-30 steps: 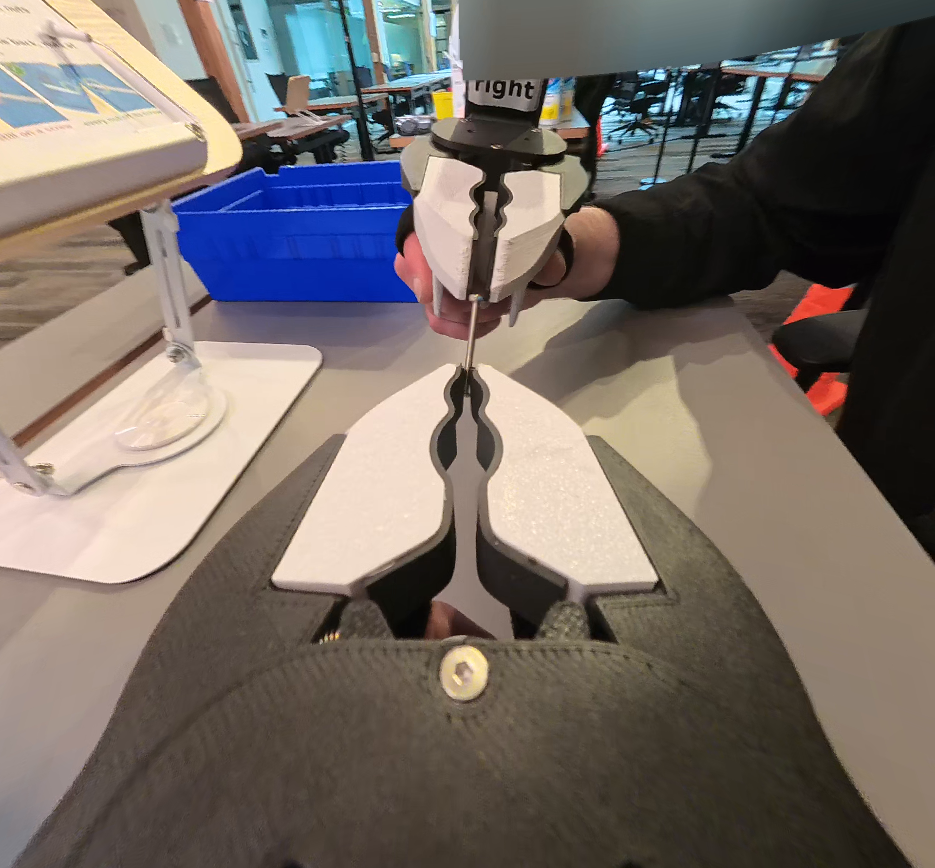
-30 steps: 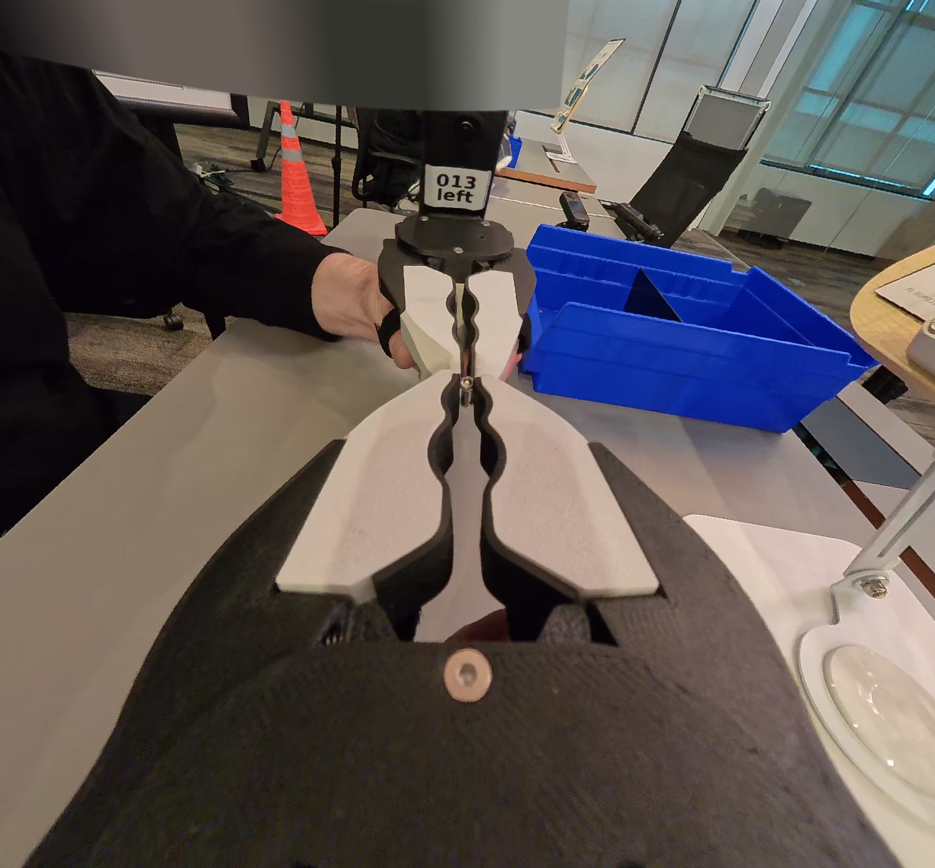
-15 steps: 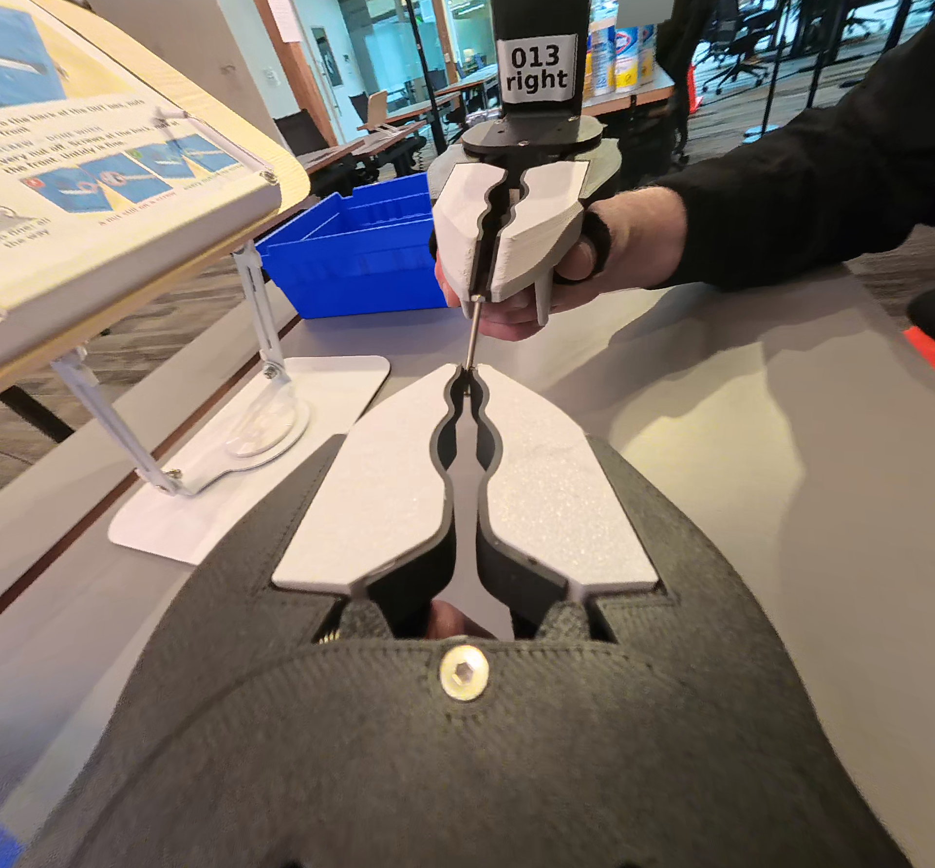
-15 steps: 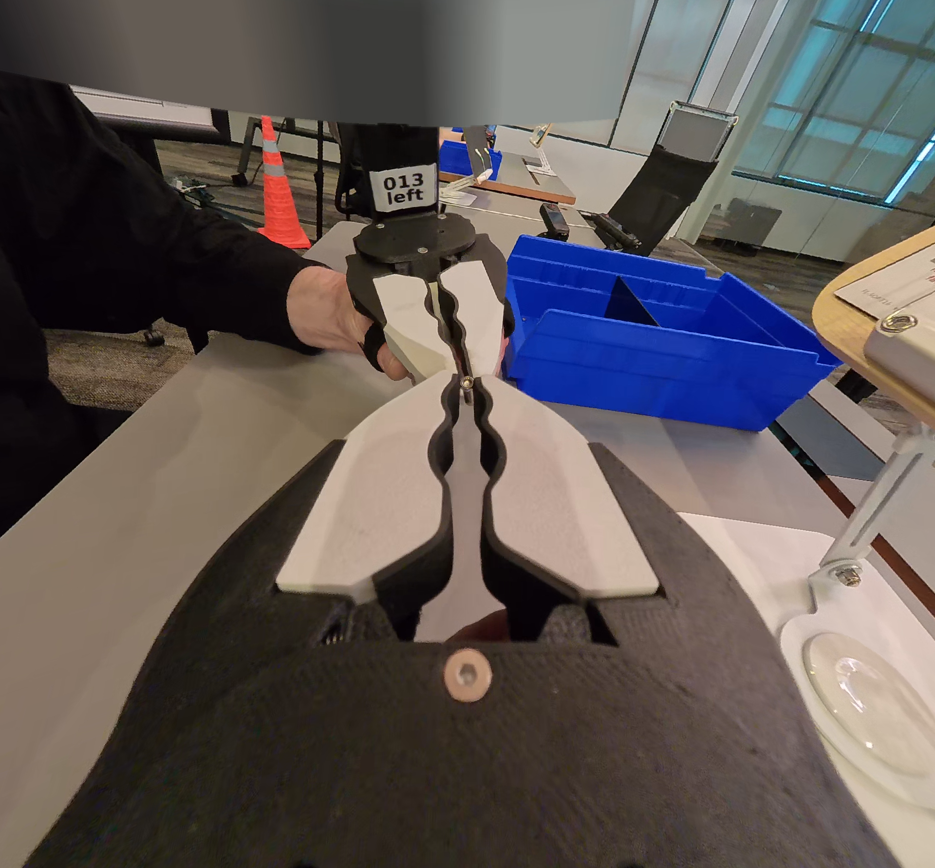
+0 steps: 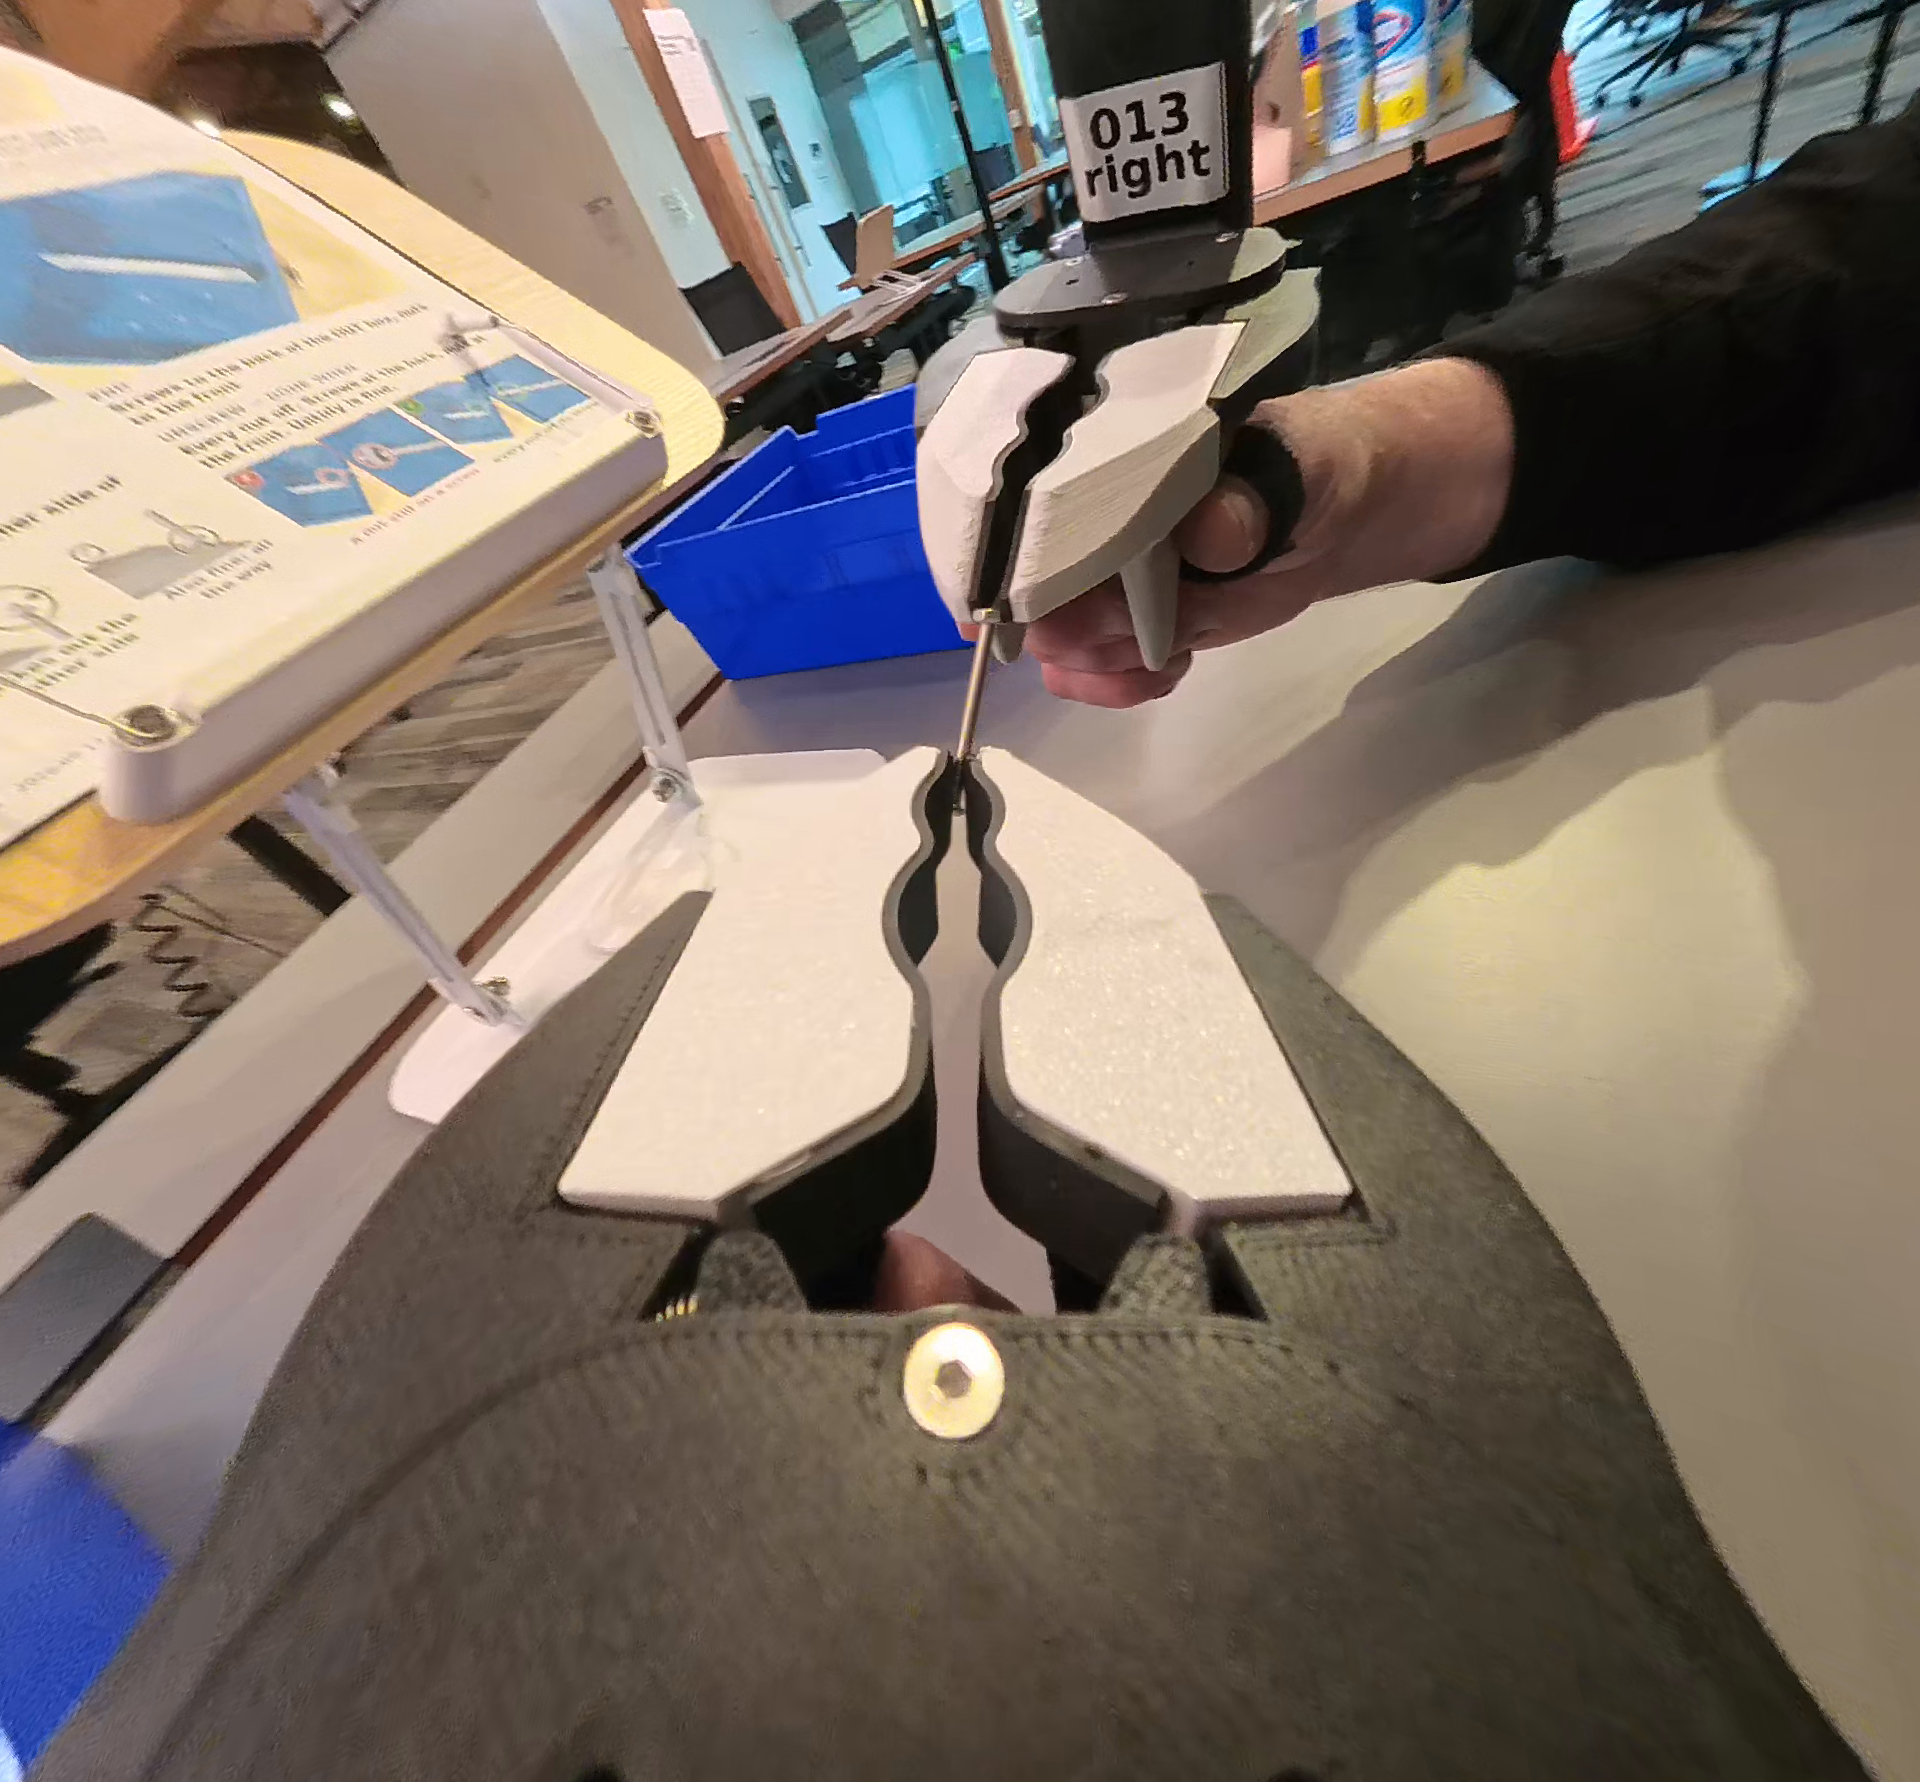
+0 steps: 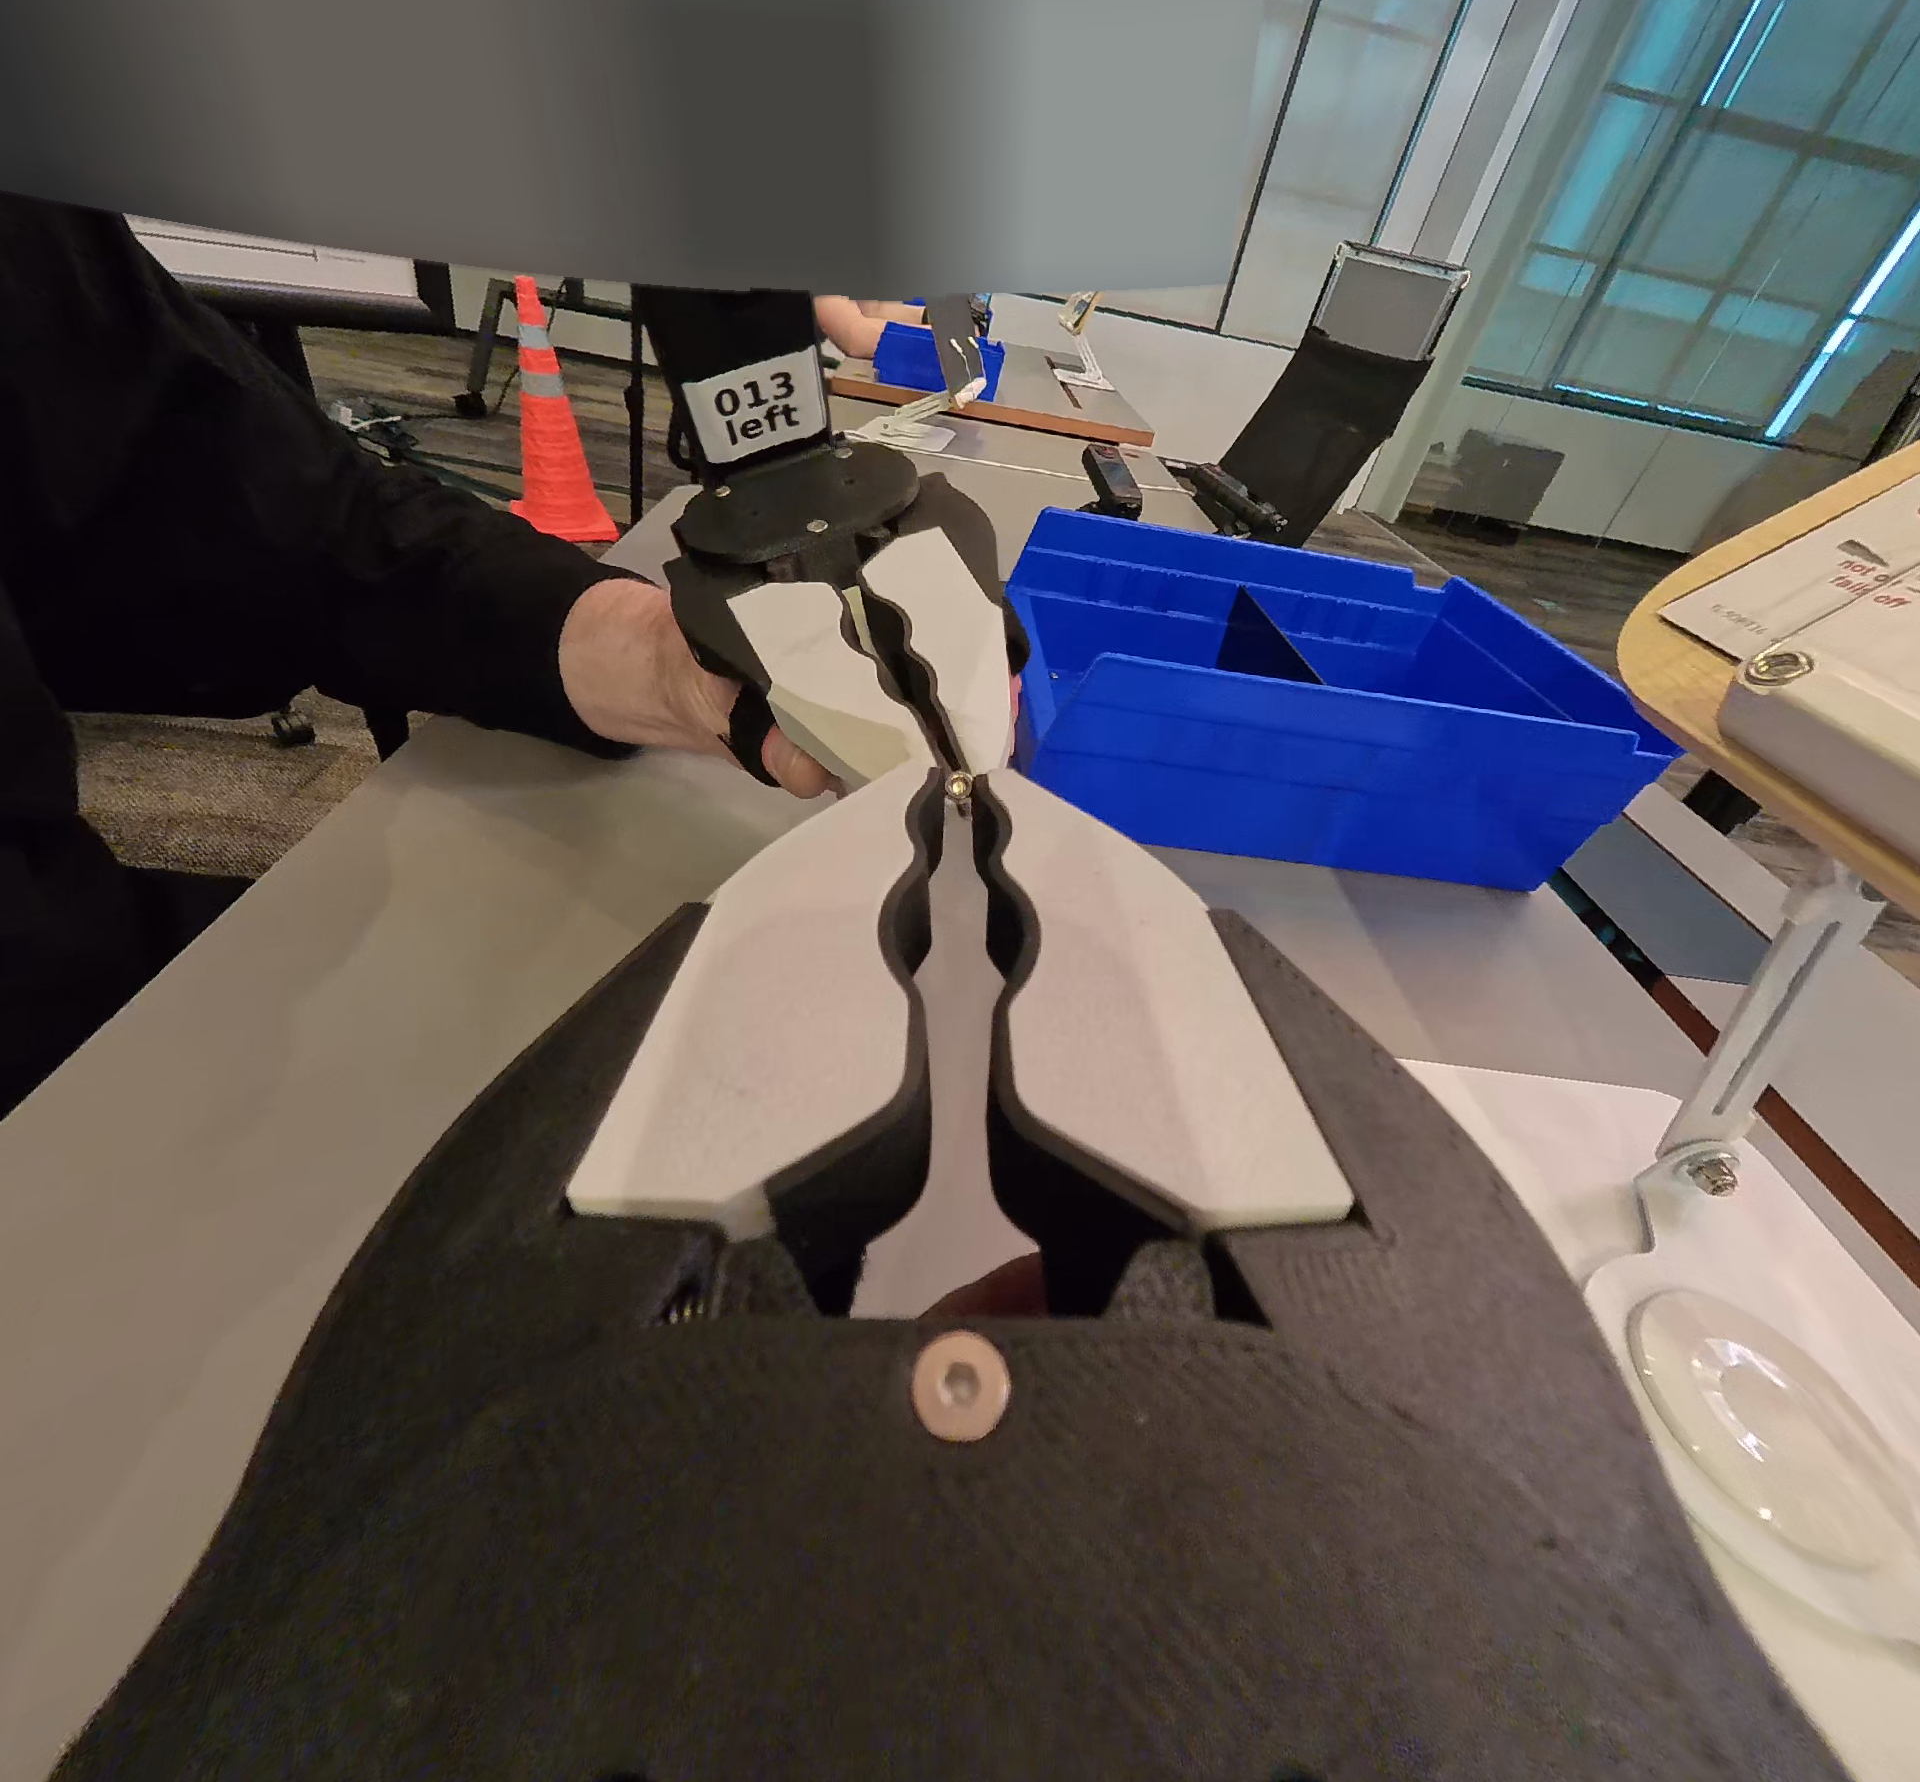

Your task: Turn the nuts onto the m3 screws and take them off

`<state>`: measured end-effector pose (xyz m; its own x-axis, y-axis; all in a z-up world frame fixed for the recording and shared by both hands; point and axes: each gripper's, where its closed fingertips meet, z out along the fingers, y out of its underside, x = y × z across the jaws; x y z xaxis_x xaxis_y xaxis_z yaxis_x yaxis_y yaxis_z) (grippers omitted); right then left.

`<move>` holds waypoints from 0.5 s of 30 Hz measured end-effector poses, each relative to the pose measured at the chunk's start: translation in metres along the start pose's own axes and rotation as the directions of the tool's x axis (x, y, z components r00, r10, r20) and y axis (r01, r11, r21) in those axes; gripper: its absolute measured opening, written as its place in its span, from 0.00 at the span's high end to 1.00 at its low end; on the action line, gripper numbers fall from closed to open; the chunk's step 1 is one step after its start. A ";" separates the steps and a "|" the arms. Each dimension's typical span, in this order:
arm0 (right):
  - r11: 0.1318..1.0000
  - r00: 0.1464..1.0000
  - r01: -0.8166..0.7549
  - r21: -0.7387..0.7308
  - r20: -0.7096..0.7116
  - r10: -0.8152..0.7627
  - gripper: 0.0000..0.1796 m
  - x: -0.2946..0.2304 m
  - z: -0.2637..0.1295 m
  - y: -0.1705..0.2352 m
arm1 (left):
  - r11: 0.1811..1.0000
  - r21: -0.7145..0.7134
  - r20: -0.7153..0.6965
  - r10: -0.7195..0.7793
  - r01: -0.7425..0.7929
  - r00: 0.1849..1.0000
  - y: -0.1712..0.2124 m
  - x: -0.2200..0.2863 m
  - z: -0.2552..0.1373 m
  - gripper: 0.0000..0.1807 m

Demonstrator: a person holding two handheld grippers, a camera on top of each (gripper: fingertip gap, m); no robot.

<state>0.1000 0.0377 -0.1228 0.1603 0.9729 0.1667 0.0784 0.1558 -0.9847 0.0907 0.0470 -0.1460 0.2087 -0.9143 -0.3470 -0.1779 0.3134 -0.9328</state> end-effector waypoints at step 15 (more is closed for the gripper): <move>1.000 1.000 -0.007 0.010 -0.017 0.007 0.97 0.002 -0.003 -0.001 | 0.990 -0.048 0.091 0.139 -0.135 0.986 -0.002 -0.002 0.003 0.99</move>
<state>0.1030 0.0393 -0.1211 0.1778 0.9708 0.1608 0.0670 0.1511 -0.9863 0.0934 0.0492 -0.1438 0.2689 -0.8346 -0.4807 -0.2500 0.4215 -0.8717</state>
